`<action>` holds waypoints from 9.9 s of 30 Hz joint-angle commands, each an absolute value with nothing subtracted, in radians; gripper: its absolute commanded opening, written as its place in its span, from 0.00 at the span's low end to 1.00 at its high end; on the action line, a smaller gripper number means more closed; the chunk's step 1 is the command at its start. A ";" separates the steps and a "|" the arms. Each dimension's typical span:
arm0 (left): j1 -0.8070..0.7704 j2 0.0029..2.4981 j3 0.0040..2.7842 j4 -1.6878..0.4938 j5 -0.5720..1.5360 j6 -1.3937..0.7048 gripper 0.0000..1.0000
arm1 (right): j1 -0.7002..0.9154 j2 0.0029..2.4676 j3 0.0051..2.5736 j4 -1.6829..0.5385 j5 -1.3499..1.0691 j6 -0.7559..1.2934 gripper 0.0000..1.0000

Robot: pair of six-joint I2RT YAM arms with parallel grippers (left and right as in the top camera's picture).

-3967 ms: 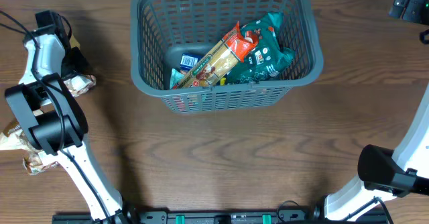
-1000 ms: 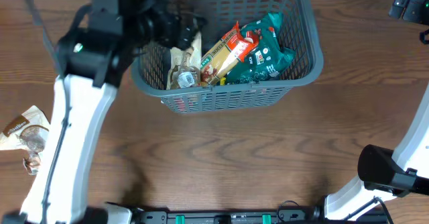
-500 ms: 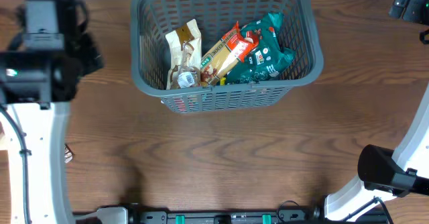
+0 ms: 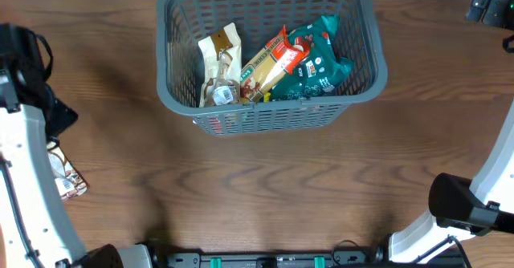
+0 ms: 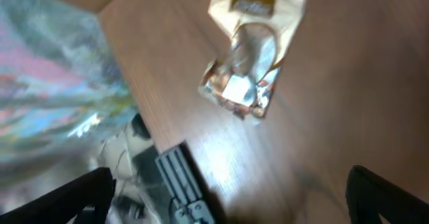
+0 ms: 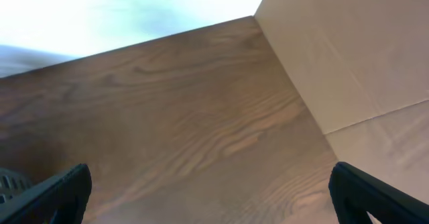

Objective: Pack container
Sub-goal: 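Move the left gripper back down to the second Pantree bag, then grasp the second Pantree bag and lift it with the left gripper, then carry the Pantree bag right over the basket and release it, then withdraw the left gripper left and down away from the basket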

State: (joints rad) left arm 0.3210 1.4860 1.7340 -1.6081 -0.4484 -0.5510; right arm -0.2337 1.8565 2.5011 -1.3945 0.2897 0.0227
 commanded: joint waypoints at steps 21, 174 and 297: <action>0.559 1.221 1.019 -1.167 -0.265 -0.307 0.89 | -0.241 1.834 2.512 -1.396 0.303 0.037 0.99; -0.283 1.548 1.682 -0.562 0.490 -0.073 0.06 | -0.241 1.834 2.512 -1.396 0.303 0.037 0.99; 0.039 0.329 0.863 -0.513 -0.199 -0.380 0.99 | -0.241 1.834 2.512 -1.396 0.303 0.037 0.99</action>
